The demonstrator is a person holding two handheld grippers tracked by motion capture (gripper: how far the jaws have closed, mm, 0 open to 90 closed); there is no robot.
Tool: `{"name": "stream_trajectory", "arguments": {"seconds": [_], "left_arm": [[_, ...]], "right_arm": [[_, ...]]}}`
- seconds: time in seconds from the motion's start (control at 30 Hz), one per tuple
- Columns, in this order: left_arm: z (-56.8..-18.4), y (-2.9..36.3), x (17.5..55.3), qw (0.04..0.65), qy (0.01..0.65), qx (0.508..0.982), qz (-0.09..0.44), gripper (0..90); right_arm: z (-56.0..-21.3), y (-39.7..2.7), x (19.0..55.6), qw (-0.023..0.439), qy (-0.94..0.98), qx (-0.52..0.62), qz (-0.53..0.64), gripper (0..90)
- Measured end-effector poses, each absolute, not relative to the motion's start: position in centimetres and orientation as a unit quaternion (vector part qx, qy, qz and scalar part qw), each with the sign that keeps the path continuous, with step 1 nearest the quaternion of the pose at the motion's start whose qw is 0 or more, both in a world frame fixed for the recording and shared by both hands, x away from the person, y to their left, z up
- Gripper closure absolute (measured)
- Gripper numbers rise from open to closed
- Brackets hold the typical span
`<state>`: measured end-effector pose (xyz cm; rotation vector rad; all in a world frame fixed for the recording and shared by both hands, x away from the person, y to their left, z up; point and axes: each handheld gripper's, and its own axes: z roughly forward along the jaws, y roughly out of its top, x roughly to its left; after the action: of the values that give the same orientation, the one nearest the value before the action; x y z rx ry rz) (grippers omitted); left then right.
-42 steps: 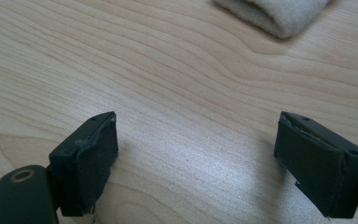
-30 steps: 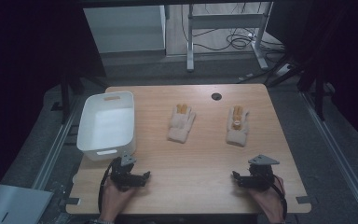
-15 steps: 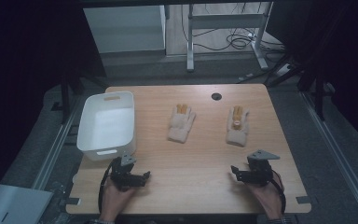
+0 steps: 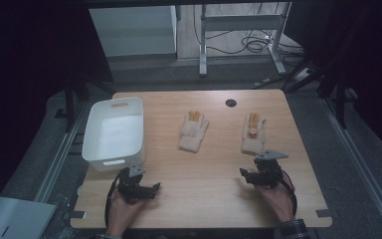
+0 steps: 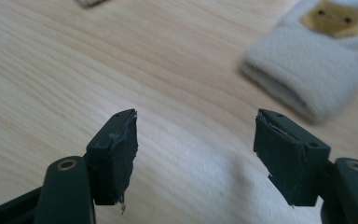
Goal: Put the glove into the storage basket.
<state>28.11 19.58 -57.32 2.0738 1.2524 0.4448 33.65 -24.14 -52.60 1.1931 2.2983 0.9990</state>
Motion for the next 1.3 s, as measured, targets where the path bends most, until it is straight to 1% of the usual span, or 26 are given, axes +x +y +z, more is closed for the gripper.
{"name": "stream_trajectory", "arguments": {"seconds": [0.27,0.4,0.43,0.53,0.57,0.6,0.63,0.7,0.8,0.9,1.07,1.2,1.23,1.27,1.3], "left_arm": [[-57.3,19.6,28.1,0.333,0.481,0.793,0.169,3.9],[-57.3,19.6,28.1,0.333,0.481,0.793,0.169,4.0],[-57.3,19.6,28.1,0.333,0.481,0.793,0.169,4.0],[-57.3,19.6,28.1,0.333,0.481,0.793,0.169,4.0],[-57.3,19.6,28.1,0.333,0.481,0.793,0.169,4.0],[-57.3,19.6,28.1,0.333,0.481,0.793,0.169,4.0],[-57.3,19.6,28.1,0.333,0.481,0.793,0.169,4.0],[-57.3,19.6,28.1,0.334,0.481,0.793,0.169,4.0],[-57.3,19.6,28.1,0.334,0.481,0.793,0.169,4.0],[-57.3,19.6,28.1,0.334,0.481,0.793,0.169,4.0],[-57.3,19.6,28.1,0.334,0.481,0.793,0.169,4.0],[-57.3,19.6,28.1,0.335,0.481,0.793,0.169,4.0],[-57.3,19.6,28.1,0.334,0.481,0.793,0.169,4.0],[-57.3,19.6,28.1,0.334,0.481,0.793,0.169,3.9],[-57.3,19.6,28.1,0.334,0.481,0.793,0.169,3.9]], "right_arm": [[-51.8,-22.6,35.8,0.191,0.81,0.414,0.368,30.6],[-51.5,-21.9,36.7,0.185,0.811,0.413,0.37,31.7],[-51.4,-21.3,37.3,0.184,0.816,0.407,0.366,34.0],[-51.2,-20.7,38.0,0.178,0.82,0.404,0.365,35.8],[-51.2,-20.1,38.7,0.166,0.821,0.401,0.37,37.9],[-51.2,-20.1,38.7,0.166,0.821,0.401,0.37,37.9],[-51.3,-19.4,39.5,0.161,0.825,0.395,0.37,40.9],[-51.4,-18.8,40.1,0.157,0.826,0.393,0.372,41.8],[-51.4,-18.1,40.5,0.156,0.828,0.389,0.371,41.8],[-51.4,-16.6,41.5,0.171,0.829,0.383,0.369,41.5],[-51.4,-14.7,43.0,0.165,0.835,0.376,0.366,40.7],[-51.3,-13.3,44.0,0.165,0.842,0.364,0.364,45.9],[-51.3,-12.5,44.5,0.165,0.844,0.358,0.363,50.5],[-51.3,-12.5,44.5,0.165,0.844,0.358,0.363,50.5],[-51.2,-11.7,45.3,0.157,0.846,0.353,0.367,55.3]]}}
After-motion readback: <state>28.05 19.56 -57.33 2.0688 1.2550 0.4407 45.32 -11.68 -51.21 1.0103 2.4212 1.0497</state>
